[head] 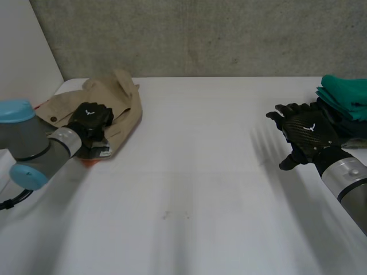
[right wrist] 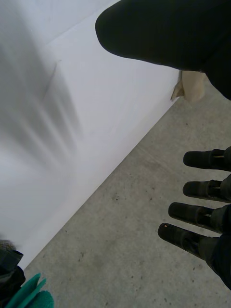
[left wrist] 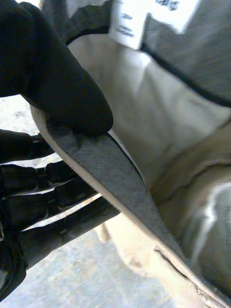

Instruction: Fold the laundry.

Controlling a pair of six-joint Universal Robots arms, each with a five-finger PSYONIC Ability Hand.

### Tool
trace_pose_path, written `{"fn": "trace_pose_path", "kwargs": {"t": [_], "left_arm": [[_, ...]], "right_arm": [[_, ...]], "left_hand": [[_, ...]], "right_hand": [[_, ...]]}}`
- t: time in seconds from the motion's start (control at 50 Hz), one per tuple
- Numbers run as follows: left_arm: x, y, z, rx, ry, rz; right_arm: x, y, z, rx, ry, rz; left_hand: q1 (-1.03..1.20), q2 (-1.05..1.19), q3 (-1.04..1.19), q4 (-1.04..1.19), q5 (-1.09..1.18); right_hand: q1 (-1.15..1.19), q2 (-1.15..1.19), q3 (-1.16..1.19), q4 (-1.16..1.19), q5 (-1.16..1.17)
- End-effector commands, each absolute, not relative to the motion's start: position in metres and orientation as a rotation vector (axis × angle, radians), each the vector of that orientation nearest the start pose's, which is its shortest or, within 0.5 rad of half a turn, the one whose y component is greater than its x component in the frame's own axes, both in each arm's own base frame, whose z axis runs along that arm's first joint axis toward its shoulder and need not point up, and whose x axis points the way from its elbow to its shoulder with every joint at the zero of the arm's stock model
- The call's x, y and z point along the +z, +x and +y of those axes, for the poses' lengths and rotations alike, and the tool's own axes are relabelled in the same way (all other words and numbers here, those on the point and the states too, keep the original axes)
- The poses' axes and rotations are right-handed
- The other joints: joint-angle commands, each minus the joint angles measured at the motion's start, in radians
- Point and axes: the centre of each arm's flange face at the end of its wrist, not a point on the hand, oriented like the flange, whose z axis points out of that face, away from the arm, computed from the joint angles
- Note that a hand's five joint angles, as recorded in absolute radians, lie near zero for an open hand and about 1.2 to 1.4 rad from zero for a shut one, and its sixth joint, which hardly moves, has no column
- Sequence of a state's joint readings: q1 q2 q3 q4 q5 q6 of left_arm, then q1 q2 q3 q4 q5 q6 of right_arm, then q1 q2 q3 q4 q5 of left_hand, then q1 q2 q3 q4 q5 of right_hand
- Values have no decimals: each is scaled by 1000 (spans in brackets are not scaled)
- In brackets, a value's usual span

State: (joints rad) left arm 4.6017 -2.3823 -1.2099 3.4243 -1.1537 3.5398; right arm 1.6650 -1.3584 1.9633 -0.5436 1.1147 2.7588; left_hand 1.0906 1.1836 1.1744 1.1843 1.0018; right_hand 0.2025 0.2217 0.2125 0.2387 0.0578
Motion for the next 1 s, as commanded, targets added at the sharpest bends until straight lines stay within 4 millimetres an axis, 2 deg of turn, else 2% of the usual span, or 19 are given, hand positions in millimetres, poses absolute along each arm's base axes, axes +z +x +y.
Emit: {"fn": "trace_pose_path", "kwargs": {"t": [0.02, 0.04, 0.06, 0.1, 0.12, 0.18, 0.2, 0.24, 0.3, 0.32, 0.34, 0.36, 0.38, 0.5, 0.56, 0.68, 0.76, 0.9, 1.0], "left_arm": [[193, -254, -388, -2269, 935, 2124], [205, -262, -379, -2311, 926, 2112], [227, -282, -359, -2405, 923, 2096], [249, -305, -335, -2518, 943, 2075], [270, -326, -312, -2630, 977, 2057], [289, -353, -283, -2770, 1020, 2051], [291, -373, -266, -2827, 1070, 2064], [283, -397, -248, -2851, 1149, 2093], [257, -442, -218, -2855, 1311, 2134], [253, -448, -216, -2861, 1330, 2131], [248, -453, -217, -2849, 1339, 2143], [239, -459, -218, -2836, 1345, 2156], [235, -461, -218, -2830, 1340, 2166], [233, -454, -218, -2805, 1311, 2182], [242, -439, -223, -2793, 1264, 2189], [257, -378, -256, -2704, 1072, 2206], [260, -352, -268, -2655, 1000, 2209], [239, -299, -318, -2452, 908, 2163], [215, -274, -352, -2314, 1003, 2076]], "right_arm": [[179, 200, -286, -2068, -958, 1965], [180, 200, -287, -2069, -958, 1964], [180, 200, -286, -2069, -958, 1964], [181, 200, -287, -2079, -955, 1962], [181, 200, -287, -2083, -953, 1964], [183, 198, -289, -2108, -922, 1996], [183, 197, -290, -2119, -910, 2009], [184, 192, -292, -2145, -873, 2050], [185, 186, -296, -2173, -830, 2092], [184, 185, -296, -2179, -813, 2110], [184, 184, -297, -2183, -806, 2117], [185, 183, -297, -2185, -804, 2120], [185, 183, -297, -2183, -801, 2122], [192, 175, -303, -2214, -767, 2134], [199, 167, -309, -2243, -738, 2144], [204, 162, -312, -2227, -726, 2166], [202, 166, -305, -2126, -768, 2198], [197, 186, -264, -1711, -857, 2247], [199, 230, -223, -1526, -916, 2125]], "left_hand": [[306, 213, 222, 212, 220], [306, 213, 222, 212, 220], [306, 213, 222, 212, 220], [306, 213, 222, 212, 220], [306, 213, 222, 212, 220], [306, 213, 222, 212, 220], [306, 213, 222, 212, 220], [306, 213, 222, 212, 220], [306, 213, 222, 212, 220], [123, 30, 39, 29, 37], [-193, -286, -277, -287, -278], [-893, -986, -977, -987, -979], [-916, -1009, -1000, -1010, -1002], [-915, -1008, -999, -1009, -1001], [-912, -1005, -996, -1006, -998], [-886, -979, -970, -980, -972], [-865, -958, -949, -959, -951], [-821, -914, -905, -915, -907], [-821, -914, -905, -915, -907]], "right_hand": [[-28, -47, -38, -64, -58], [-28, -47, -38, -64, -58], [-28, -47, -38, -64, -58], [-28, -47, -38, -64, -58], [-28, -47, -38, -64, -58], [-28, -47, -38, -64, -58], [-28, -47, -38, -64, -58], [-28, -47, -38, -64, -58], [-28, -47, -38, -64, -58], [-28, -47, -38, -64, -58], [-28, -47, -38, -64, -58], [-28, -47, -38, -64, -58], [-28, -47, -38, -64, -58], [-28, -47, -38, -64, -58], [-28, -47, -38, -64, -58], [-28, -47, -38, -64, -58], [-28, -47, -38, -64, -58], [-28, -47, -38, -64, -58], [-28, -47, -38, -64, -58]]}}
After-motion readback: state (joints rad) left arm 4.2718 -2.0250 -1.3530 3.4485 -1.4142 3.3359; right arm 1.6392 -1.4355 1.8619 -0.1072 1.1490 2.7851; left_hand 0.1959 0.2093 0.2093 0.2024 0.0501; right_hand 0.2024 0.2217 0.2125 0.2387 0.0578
